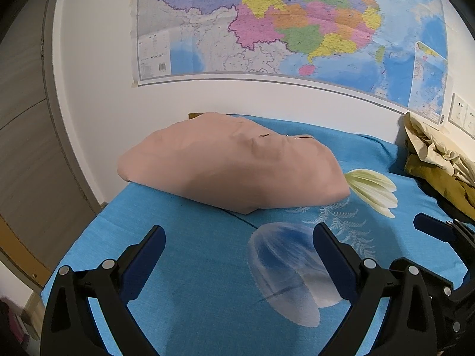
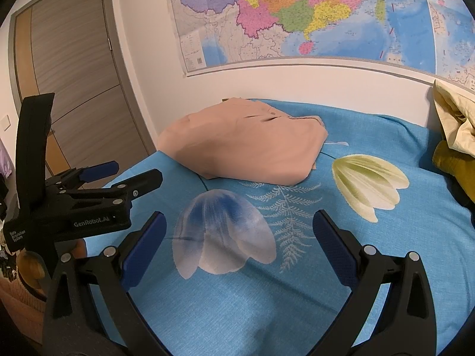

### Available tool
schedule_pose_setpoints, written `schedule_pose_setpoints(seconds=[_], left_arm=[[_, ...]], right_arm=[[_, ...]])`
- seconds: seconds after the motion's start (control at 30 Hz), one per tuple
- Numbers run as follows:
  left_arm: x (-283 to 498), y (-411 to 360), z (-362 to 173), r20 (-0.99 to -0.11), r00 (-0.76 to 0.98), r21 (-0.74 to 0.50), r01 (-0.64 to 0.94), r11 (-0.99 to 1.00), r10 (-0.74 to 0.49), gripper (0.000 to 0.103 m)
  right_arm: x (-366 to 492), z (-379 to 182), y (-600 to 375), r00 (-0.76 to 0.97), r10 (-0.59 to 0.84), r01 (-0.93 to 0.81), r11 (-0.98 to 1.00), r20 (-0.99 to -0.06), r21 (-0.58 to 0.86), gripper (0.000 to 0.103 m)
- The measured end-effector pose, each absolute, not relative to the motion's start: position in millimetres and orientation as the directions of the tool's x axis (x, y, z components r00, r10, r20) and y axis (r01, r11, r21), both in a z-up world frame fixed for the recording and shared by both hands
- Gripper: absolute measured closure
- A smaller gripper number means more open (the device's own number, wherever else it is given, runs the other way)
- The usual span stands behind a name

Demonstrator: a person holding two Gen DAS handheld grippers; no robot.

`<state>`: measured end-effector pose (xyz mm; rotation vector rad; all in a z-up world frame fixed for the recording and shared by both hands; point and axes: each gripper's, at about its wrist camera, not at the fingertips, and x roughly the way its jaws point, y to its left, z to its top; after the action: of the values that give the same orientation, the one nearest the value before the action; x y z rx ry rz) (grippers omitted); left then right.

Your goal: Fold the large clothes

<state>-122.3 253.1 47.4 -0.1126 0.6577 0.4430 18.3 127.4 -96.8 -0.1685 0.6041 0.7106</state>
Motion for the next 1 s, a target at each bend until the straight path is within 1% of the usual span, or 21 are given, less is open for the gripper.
schedule_pose_setpoints(seconds=[1.0], left_arm=[[-119.4, 247.2, 44.3, -0.620, 0.699, 0.047, -0.422, 0.905, 0.358, 0.007]], right_arm=[[17.4, -99.9, 124.5, 0.594, 0.561, -0.649, 0.758, -0.577, 0.070, 0.006]])
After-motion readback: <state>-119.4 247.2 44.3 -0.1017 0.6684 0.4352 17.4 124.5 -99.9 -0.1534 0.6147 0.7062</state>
